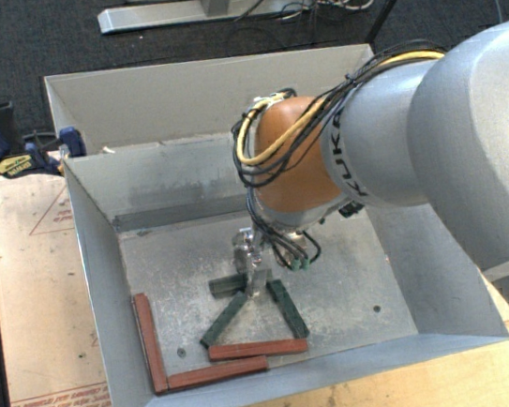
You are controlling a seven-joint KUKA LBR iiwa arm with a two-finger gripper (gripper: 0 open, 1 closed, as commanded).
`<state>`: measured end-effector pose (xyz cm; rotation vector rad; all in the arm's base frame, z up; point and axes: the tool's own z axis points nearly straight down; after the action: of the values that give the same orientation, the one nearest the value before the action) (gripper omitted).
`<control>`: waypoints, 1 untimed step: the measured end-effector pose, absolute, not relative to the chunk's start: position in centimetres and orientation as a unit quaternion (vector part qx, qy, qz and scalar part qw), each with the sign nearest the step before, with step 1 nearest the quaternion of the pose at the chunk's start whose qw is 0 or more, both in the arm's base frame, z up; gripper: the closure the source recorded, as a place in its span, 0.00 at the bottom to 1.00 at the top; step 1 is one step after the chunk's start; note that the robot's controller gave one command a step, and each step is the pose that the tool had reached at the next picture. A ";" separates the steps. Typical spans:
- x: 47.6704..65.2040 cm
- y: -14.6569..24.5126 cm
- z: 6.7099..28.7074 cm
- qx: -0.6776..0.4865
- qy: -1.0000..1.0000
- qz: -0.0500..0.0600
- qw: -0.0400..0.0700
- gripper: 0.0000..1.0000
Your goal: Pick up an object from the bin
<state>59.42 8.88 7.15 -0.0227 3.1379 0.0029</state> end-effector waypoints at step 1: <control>59.4 8.9 7.3 -0.007 1.000 0.001 0.001 1.00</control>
Offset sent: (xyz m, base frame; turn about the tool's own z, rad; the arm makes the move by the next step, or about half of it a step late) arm 0.0087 0.0403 0.0762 -0.1589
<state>59.36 8.92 7.30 -0.0230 3.1386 0.0023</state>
